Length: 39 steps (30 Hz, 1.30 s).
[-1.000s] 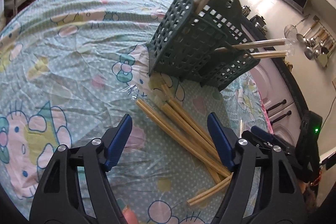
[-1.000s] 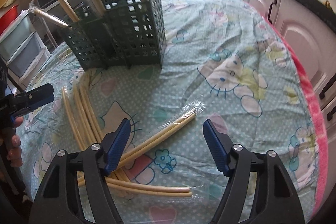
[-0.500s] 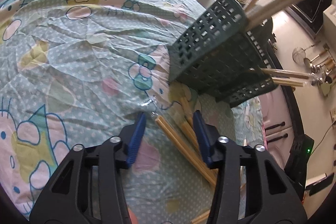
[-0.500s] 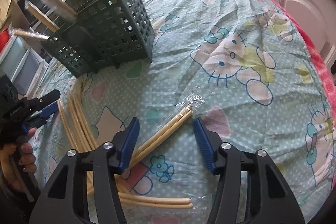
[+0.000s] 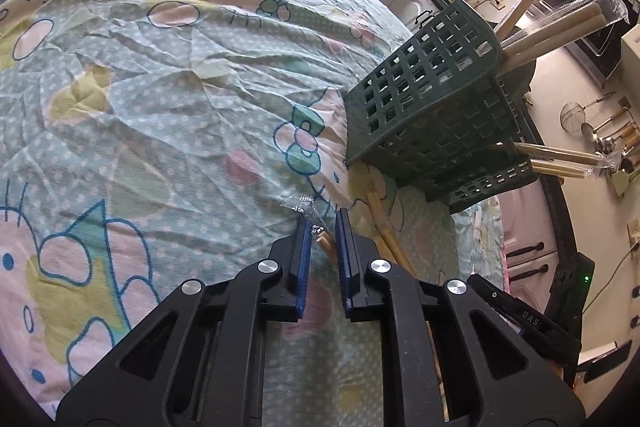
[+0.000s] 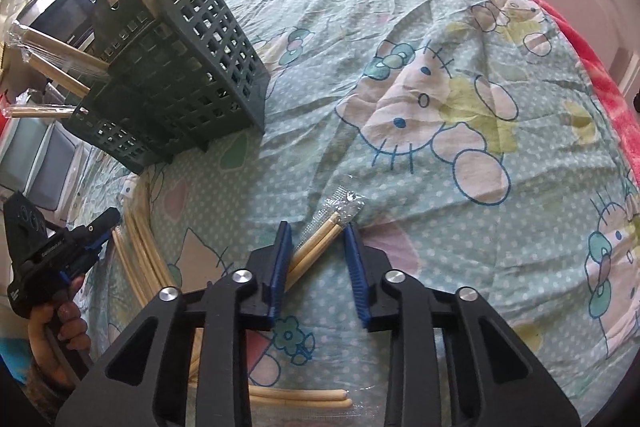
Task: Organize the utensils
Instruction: 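Close the left gripper on a wooden chopstick while the right grasps a wrapped chopstick, then lift both held chopsticks and lower them upright into the green caddy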
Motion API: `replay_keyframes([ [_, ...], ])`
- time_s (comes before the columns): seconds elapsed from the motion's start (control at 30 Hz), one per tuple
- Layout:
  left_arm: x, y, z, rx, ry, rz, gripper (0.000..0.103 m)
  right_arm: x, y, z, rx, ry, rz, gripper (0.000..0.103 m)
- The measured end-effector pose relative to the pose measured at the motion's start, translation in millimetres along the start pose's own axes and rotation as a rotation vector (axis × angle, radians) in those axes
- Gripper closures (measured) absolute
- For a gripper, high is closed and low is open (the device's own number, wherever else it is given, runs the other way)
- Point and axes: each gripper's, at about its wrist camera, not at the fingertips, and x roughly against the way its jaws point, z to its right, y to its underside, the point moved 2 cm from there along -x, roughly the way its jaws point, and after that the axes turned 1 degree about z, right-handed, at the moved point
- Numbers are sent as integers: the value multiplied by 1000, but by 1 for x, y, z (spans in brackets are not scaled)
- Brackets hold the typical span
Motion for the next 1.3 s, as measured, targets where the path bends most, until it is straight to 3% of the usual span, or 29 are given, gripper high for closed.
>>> replay_keyframes([
  [0.37,22,-1,0,-10,13,54,99,4,-2,2,-15,-20,18,98],
  [0.8,67,-11,19,-59,26,184,100,37,-4,-16,46,-55,111,98],
  [1.3,112,-6,76,-183,126,266,101,112,-10,-69,238,-111,323,98],
])
